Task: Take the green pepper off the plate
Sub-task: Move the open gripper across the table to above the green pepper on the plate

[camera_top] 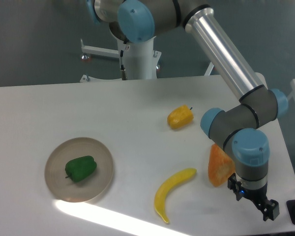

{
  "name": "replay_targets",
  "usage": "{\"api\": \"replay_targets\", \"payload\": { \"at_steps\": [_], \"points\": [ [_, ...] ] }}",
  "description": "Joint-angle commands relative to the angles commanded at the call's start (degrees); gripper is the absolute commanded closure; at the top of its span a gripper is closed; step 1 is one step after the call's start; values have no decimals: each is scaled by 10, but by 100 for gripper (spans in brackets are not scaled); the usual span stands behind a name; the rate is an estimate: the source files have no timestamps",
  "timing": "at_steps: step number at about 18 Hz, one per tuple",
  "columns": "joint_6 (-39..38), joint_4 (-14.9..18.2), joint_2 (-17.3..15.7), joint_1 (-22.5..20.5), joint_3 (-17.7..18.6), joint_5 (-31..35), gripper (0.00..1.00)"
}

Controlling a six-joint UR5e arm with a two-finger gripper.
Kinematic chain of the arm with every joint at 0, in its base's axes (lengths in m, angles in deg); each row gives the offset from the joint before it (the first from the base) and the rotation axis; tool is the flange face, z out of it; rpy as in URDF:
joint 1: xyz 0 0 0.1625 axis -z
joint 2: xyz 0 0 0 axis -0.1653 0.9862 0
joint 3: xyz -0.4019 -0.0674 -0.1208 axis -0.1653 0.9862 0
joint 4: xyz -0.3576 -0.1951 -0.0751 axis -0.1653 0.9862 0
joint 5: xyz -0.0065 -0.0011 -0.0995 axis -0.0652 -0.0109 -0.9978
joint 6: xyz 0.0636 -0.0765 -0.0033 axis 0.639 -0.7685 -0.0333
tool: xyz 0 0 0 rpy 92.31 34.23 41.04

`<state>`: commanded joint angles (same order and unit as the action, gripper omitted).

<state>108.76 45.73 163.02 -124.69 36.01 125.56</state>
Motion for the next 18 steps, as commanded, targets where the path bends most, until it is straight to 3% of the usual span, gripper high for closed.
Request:
{"api": "replay_targets", "payload": {
  "at_steps": [9, 15, 18],
  "points": [
    [-7, 1, -41, 7, 48, -12, 0],
    [-39, 10, -119, 22, 139, -8, 0],
    [-85, 13, -151, 49, 175, -9, 0]
  ]
}}
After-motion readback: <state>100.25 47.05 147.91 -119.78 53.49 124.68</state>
